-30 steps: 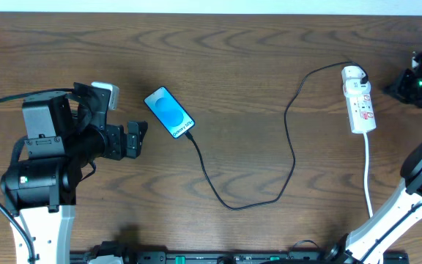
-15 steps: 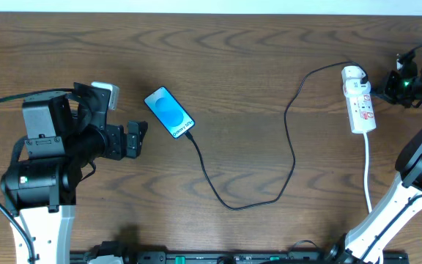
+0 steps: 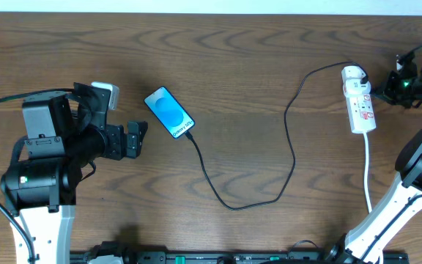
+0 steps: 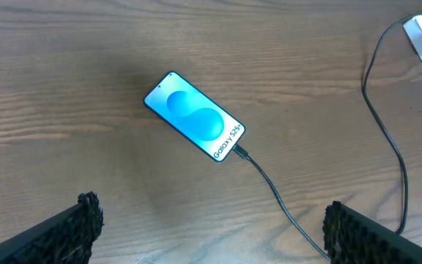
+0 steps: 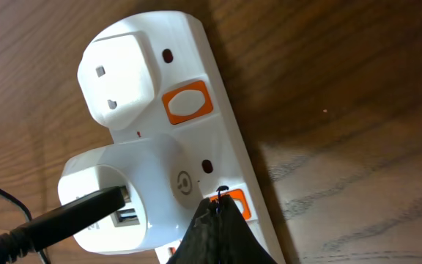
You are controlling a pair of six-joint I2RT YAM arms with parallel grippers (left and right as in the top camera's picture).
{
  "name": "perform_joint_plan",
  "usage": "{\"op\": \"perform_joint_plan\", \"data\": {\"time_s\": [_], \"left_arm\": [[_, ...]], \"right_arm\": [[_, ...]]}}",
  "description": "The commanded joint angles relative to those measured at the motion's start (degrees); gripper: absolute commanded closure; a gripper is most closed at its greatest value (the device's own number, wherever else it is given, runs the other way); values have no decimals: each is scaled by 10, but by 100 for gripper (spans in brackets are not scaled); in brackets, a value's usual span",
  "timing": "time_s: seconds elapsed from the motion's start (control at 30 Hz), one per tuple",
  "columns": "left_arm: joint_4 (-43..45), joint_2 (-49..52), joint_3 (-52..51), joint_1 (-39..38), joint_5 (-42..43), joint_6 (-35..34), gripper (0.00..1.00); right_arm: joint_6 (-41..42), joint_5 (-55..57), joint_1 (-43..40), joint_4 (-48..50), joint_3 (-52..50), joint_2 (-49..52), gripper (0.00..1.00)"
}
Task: Plug charger to phone and switch on socket
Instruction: 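Press down the orange switch beside the plugged adapter with the right gripper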
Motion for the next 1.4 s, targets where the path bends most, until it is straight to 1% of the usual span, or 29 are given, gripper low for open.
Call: {"op": "perform_joint_plan", "data": {"time_s": [0.0,0.67,1.37], "left_arm": [[0,2,2,2,5,10,2],[0,2,2,2,5,9,2],[0,2,2,2,5,10,2]], "right_arm": [[0,1,9,-2,2,4,99],[-2,24,18,-4,-5,7,99],[-8,24,26,-10,-6,20,99]]}}
